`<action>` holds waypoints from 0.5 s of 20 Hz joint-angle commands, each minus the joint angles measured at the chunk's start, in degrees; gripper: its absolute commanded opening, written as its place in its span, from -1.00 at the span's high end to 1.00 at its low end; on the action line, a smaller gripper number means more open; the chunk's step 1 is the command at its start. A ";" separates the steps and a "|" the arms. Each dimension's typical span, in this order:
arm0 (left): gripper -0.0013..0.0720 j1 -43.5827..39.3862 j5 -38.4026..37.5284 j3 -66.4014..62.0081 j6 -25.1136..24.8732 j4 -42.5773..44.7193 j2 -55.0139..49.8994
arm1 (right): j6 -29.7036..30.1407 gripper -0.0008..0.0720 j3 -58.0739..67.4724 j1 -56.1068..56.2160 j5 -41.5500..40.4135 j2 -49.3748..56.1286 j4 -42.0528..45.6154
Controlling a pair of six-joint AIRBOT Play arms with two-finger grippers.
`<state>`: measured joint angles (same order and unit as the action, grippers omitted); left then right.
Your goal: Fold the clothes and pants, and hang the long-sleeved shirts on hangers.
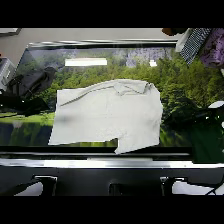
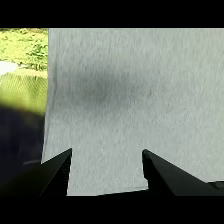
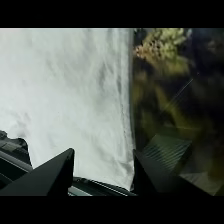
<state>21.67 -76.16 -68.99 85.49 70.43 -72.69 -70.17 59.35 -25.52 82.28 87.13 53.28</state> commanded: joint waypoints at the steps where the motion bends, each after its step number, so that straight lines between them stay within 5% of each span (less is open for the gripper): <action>1: -0.43 0.26 0.74 2.84 -0.07 -0.17 1.68 | 3.61 -0.18 -7.30 -0.24 -2.73 -0.66 -0.26; 9: -0.43 -0.09 0.48 2.84 0.24 -1.03 1.70 | 4.39 -0.18 -10.64 -0.22 -6.93 -0.63 -2.29; 10: -0.43 -0.09 -0.39 2.86 3.26 -1.31 1.73 | 4.42 -0.18 -11.26 -0.22 -7.37 -0.63 -3.65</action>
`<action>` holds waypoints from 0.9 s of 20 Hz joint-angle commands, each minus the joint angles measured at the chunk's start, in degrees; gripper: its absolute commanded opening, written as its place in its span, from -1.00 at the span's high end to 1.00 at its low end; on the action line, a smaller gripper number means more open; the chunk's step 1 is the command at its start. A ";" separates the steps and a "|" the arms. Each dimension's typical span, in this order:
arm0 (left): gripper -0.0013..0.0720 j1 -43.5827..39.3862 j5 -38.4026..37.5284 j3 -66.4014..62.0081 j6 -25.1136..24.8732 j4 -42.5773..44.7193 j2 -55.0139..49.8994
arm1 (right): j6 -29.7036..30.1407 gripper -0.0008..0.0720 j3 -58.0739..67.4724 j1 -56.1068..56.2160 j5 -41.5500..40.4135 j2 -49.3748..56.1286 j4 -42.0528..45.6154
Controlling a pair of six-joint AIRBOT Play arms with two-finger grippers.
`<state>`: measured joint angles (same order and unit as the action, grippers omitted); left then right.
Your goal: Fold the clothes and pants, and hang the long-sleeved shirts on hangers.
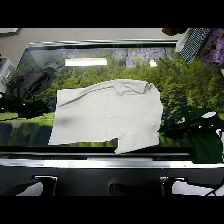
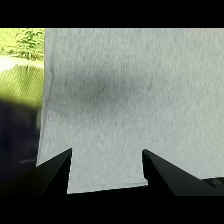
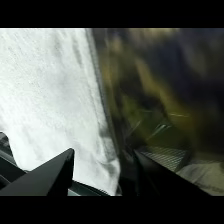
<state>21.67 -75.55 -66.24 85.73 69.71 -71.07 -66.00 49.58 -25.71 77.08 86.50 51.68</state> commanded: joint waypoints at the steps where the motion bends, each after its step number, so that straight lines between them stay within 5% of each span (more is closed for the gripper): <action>1: -0.43 -0.07 -1.25 0.15 4.33 -0.59 0.09 | 0.26 -0.18 -2.25 -0.02 -2.69 0.00 -3.32; 5: -0.43 1.53 -1.75 0.83 4.90 -0.72 0.26 | 0.96 -0.16 -5.88 2.40 -3.52 0.00 -3.72; 6: -0.43 2.73 -1.75 1.84 4.90 -0.72 0.61 | 1.05 0.03 -6.16 3.96 -4.55 0.00 -2.71; 8: -0.43 5.92 -1.11 5.66 4.20 -0.72 2.43 | 1.03 0.88 -6.14 6.08 -7.30 -0.17 -2.54; 18: -0.43 17.88 5.75 31.32 -6.97 -7.23 8.07 | 0.61 0.88 -6.08 6.16 -9.51 -7.23 -3.17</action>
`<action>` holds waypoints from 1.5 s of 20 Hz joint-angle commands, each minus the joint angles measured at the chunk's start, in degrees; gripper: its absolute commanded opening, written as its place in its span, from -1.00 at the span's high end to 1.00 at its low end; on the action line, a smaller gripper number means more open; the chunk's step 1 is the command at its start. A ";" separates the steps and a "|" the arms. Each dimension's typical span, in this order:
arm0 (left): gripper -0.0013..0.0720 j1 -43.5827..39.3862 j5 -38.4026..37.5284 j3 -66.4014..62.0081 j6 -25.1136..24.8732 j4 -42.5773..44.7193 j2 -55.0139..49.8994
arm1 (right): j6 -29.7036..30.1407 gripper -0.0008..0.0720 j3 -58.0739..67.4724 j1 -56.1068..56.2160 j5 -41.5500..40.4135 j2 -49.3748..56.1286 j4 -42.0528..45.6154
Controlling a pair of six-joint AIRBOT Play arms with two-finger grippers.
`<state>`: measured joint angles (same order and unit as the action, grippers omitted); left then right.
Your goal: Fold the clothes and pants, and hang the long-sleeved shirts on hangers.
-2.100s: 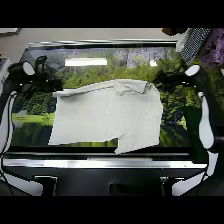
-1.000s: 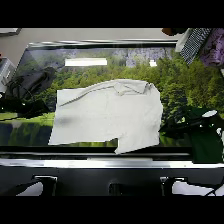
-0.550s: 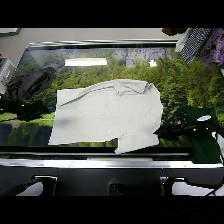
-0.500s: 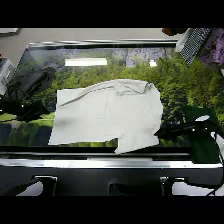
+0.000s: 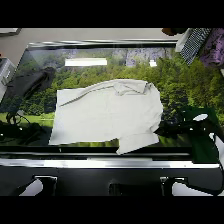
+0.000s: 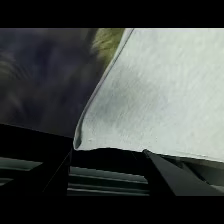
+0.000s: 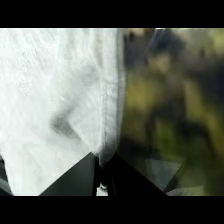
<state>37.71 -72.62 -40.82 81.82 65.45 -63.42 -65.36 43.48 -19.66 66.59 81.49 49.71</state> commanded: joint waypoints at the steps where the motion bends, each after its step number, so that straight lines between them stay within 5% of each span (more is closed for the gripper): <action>1: -0.43 1.84 3.96 7.23 -3.13 -2.97 0.35 | -0.02 0.88 0.02 0.11 0.98 -2.80 -1.22; 17: -0.37 1.07 8.39 10.64 -5.40 -7.32 -3.43 | -0.20 0.88 0.02 0.11 3.30 -3.78 -3.48; 18: -0.26 0.83 8.33 10.64 -5.64 -7.58 -4.00 | -0.20 0.88 0.02 0.11 3.48 -3.78 -3.48; 21: 0.81 0.48 8.13 10.47 -8.66 -9.64 -4.20 | -0.09 0.88 0.02 0.11 3.45 -4.68 -3.72; 22: 0.91 0.46 8.15 10.23 -9.94 -11.21 -4.17 | 0.63 0.88 0.02 0.11 3.48 -5.53 -4.24; 25: 0.91 -0.55 8.20 8.41 -14.38 -17.62 -4.17 | 3.21 0.88 0.15 3.80 2.97 -7.85 -5.16; 30: 0.92 -7.93 8.81 -5.53 -12.61 -20.46 -3.26 | -1.27 0.88 10.38 12.74 -9.66 -12.83 -4.00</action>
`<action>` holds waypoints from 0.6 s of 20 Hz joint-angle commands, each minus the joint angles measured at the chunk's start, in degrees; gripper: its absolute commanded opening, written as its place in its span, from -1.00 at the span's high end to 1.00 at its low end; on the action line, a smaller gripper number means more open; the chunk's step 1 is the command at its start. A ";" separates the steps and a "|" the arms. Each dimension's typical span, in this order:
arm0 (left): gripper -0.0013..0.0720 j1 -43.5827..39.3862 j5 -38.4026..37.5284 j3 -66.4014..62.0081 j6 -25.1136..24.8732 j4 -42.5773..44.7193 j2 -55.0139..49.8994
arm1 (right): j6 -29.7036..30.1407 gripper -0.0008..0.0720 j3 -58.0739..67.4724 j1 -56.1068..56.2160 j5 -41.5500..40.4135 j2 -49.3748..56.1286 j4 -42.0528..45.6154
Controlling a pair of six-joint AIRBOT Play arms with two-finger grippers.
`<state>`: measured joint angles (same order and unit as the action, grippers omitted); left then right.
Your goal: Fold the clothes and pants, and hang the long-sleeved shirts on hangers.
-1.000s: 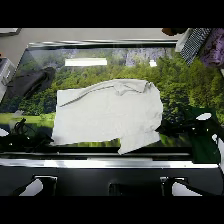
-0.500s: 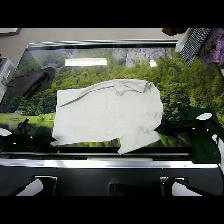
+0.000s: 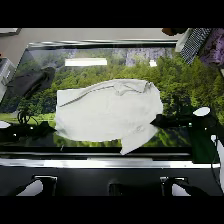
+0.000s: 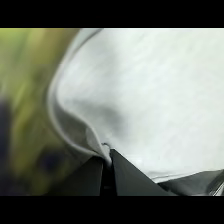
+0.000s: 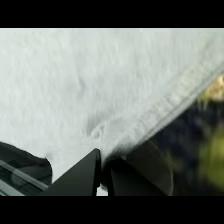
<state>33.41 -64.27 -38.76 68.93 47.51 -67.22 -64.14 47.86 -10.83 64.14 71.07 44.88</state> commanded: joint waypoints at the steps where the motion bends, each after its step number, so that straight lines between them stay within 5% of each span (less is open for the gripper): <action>1: 0.92 -5.03 0.46 -12.39 1.25 -2.47 0.98 | -4.17 0.88 11.08 4.37 -8.15 -2.71 2.43; 5: 0.92 -8.98 0.42 -36.59 8.35 1.60 3.34 | -5.60 0.88 33.83 4.35 -4.37 -3.37 8.46; 12: 0.92 -9.51 -3.28 -67.30 27.06 23.28 15.52 | -12.55 0.88 58.93 4.35 2.56 -17.07 20.83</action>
<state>24.21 -66.04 -96.25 87.81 61.21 -56.88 -73.30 98.72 -6.57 64.77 60.20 60.12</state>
